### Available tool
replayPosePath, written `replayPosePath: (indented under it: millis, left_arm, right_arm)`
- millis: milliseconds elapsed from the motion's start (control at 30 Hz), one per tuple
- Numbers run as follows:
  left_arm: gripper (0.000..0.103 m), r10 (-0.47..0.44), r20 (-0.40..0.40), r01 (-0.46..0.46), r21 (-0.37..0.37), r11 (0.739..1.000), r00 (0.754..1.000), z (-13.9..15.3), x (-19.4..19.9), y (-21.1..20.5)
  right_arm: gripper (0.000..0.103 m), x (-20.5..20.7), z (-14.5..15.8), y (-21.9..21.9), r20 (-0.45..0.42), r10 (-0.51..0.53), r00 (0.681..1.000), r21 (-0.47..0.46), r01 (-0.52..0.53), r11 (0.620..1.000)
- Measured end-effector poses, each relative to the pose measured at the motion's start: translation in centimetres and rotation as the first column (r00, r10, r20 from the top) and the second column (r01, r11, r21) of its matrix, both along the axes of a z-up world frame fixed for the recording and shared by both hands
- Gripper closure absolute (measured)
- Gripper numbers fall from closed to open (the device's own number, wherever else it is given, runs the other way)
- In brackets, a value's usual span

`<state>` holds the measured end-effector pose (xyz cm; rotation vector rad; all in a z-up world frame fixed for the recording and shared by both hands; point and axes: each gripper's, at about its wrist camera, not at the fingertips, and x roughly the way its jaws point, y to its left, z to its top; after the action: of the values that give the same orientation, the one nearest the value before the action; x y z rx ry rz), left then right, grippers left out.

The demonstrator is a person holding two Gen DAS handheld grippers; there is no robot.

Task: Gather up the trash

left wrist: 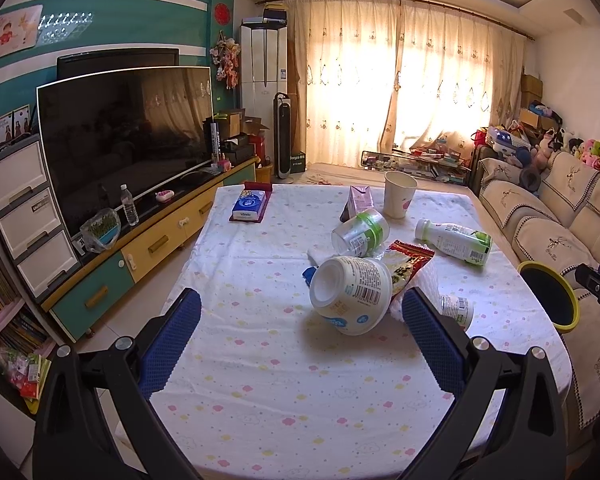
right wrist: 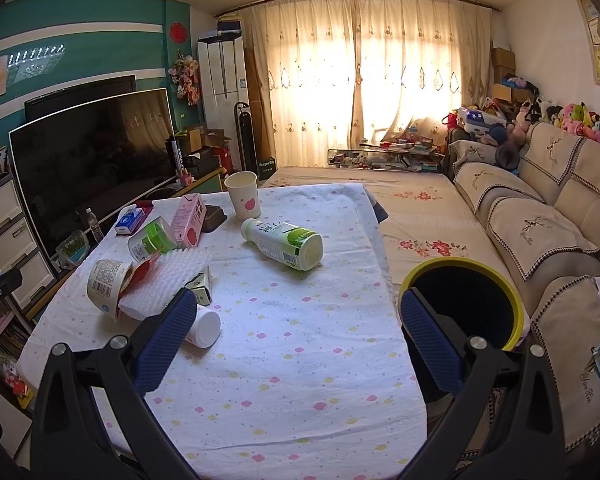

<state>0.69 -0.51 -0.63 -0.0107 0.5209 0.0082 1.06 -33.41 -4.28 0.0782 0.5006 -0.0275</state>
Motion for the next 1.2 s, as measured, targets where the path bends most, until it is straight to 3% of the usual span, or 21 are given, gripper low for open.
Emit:
replayPosePath:
  millis: [1200]
  left_arm:
    - [0.004,-0.001,-0.007,0.002,0.01,1.0,1.0,-0.48,0.18,-0.19]
  right_arm:
    - [0.006,0.2,-0.43,-0.16,-0.006,-0.001,1.0,0.007,0.001,1.0]
